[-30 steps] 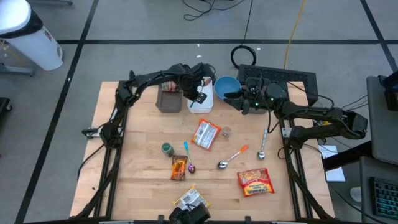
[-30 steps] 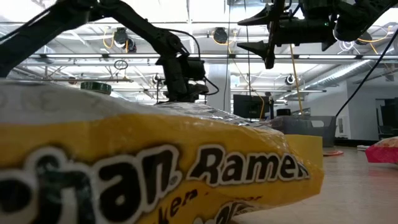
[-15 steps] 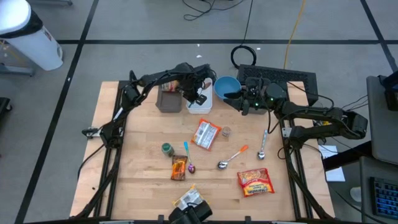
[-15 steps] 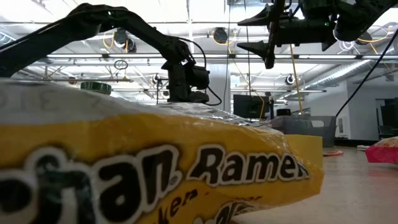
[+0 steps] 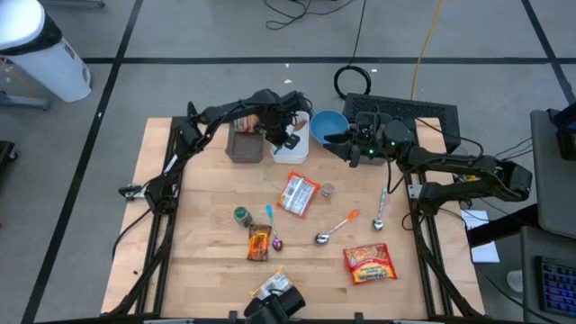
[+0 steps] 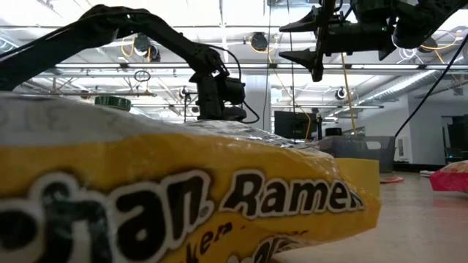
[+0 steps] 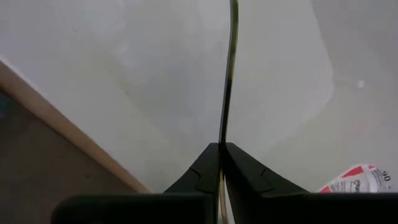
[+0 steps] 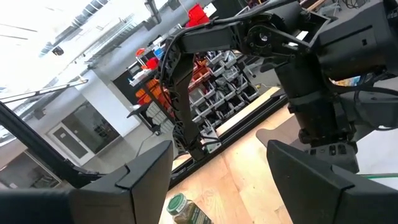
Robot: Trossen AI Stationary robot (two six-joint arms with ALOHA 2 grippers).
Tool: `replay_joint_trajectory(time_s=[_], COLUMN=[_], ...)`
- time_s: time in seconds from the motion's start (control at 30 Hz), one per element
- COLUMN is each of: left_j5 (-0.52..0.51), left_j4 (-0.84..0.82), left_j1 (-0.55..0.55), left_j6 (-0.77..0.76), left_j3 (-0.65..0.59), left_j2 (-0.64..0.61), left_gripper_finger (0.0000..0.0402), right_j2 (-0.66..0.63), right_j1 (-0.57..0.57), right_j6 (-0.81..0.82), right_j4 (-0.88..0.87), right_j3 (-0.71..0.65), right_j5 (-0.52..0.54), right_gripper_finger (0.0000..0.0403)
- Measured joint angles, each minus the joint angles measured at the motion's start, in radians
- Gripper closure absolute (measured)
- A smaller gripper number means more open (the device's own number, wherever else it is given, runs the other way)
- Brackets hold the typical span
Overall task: Pick & Place Food Item
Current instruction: Put the left blue spoon into the white bin, then put the blue spoon into the white bin
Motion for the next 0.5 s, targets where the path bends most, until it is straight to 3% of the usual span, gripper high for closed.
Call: replay_joint_trajectory(time_s=[0.2,0.5], left_j5=[0.009,0.044], left_j4=[0.010,0.011], left_j1=[0.013,0.018], left_j6=[-0.002,-0.004], left_j3=[0.000,0.000], left_j2=[0.000,0.001], left_gripper_finger=[0.0355,0.0262], right_j2=[0.000,0.000], right_j1=[0.000,0.000], right_j6=[0.000,0.000], right_j4=[0.000,0.000], right_j3=[0.000,0.000], right_j5=[0.000,0.001], right_gripper_finger=[0.0149,0.0149])
